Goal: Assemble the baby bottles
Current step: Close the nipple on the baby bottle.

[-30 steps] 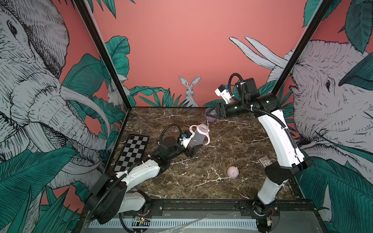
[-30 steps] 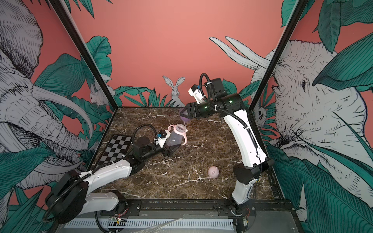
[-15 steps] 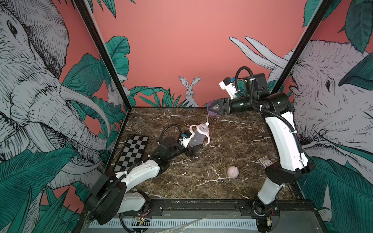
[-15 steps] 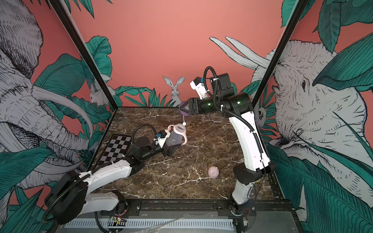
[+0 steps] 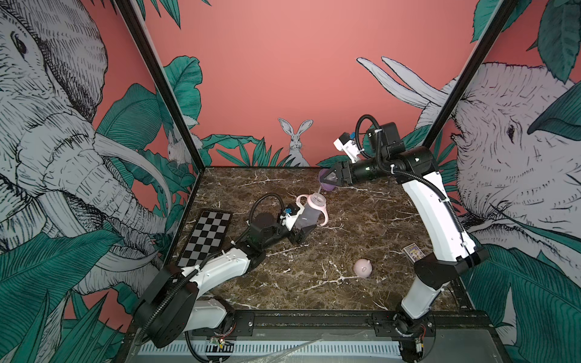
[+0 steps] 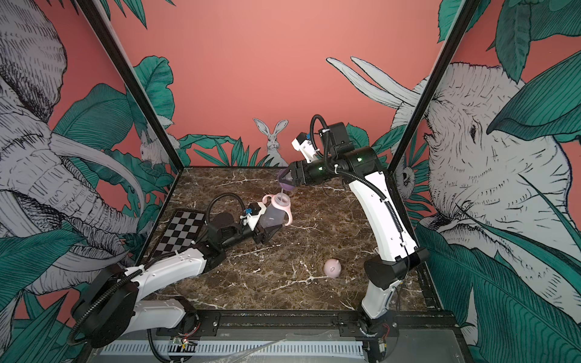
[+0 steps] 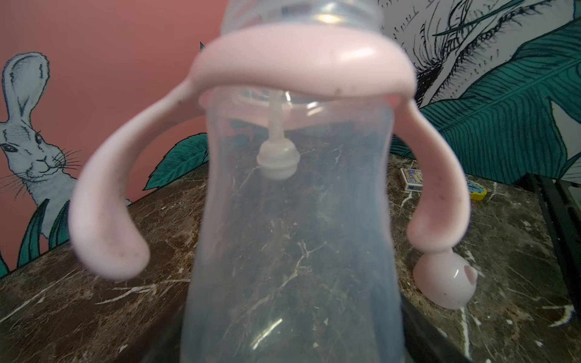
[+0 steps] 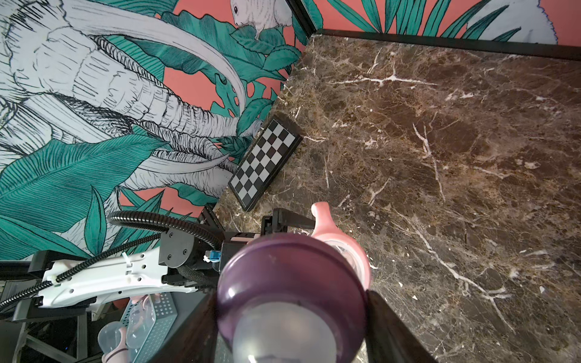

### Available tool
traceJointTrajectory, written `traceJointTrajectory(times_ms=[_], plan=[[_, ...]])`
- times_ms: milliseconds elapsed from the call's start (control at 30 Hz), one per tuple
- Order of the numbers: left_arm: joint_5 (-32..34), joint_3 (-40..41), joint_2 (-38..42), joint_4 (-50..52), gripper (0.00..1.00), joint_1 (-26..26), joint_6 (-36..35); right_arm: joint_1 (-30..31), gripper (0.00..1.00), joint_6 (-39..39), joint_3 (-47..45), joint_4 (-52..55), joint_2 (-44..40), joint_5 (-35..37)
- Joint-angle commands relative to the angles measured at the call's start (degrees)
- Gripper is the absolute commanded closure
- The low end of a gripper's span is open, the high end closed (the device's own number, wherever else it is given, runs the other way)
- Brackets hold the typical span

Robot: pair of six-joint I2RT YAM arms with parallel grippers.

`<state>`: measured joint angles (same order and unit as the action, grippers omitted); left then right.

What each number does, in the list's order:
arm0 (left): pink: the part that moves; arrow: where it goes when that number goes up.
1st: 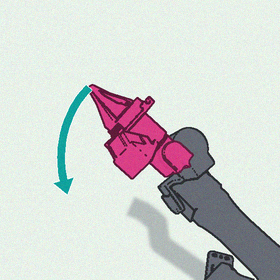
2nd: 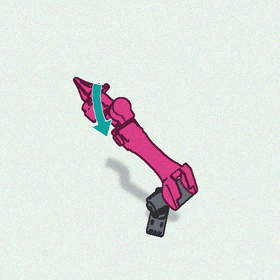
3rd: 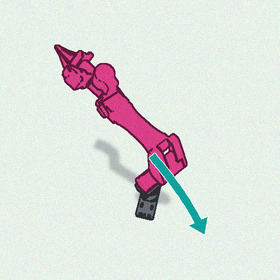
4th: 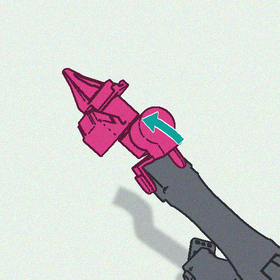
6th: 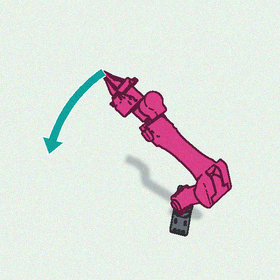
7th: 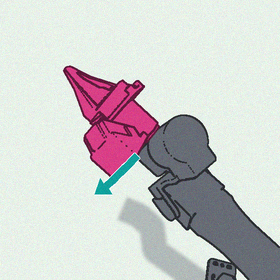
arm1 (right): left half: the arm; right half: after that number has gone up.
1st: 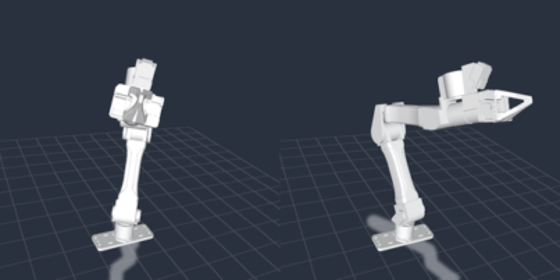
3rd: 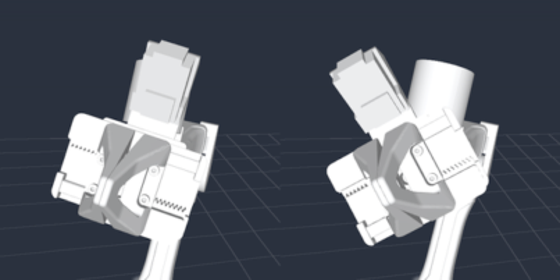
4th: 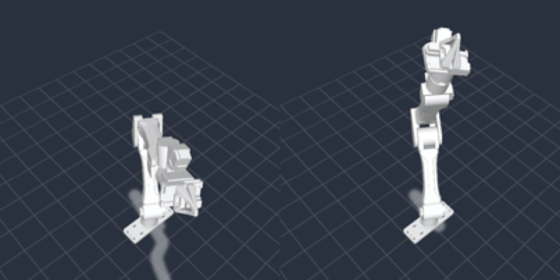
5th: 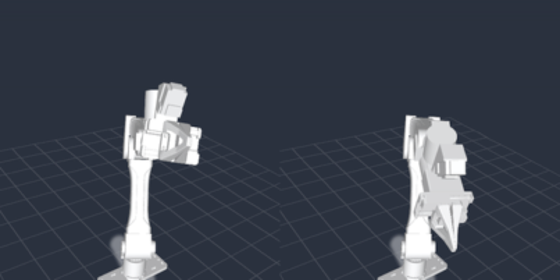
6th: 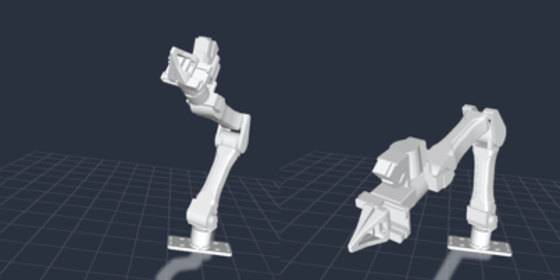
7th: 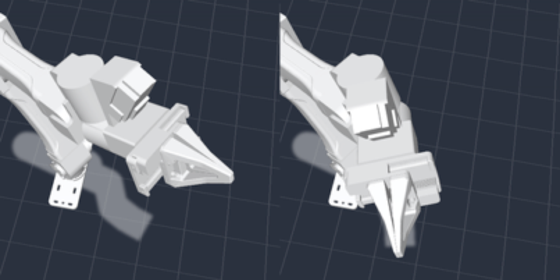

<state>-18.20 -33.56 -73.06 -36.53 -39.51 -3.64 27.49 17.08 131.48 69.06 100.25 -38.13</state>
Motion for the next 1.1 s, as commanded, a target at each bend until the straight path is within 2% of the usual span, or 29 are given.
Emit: traceJointTrajectory(times_ms=[0, 233, 300, 500, 733, 1067], plan=[[-0.7, -2.0, 3.4, -1.4, 0.45, -0.3, -1.4, 0.4, 0.44, -3.1, 0.9, 2.8, -1.2, -1.5], [-0.4, -2.0, 6.9, 4.7, 0.45, -0.3, -5.2, 0.5, 0.43, -5.3, -0.2, 7.5, -0.9, -1.1], [-0.6, -2.0, 7.5, 5.9, 0.45, -2.0, -5.8, 1.2, 0.43, -6.0, -1.5, 8.6, -1.2, -0.8], [-0.2, -1.1, 9.0, 7.9, 0.45, -3.6, -7.0, 3.4, 0.44, -6.4, -7.4, 8.1, -3.3, 1.6], [1.8, 2.0, 12.5, 9.4, 0.45, -4.5, -7.5, 4.0, 0.44, -7.9, -8.9, 11.4, -4.7, 3.6], [1.7, 2.5, 12.5, 10.1, 0.45, -5.3, -8.7, 6.1, 0.44, -7.7, -11.2, 11.8, -5.6, 4.1]])
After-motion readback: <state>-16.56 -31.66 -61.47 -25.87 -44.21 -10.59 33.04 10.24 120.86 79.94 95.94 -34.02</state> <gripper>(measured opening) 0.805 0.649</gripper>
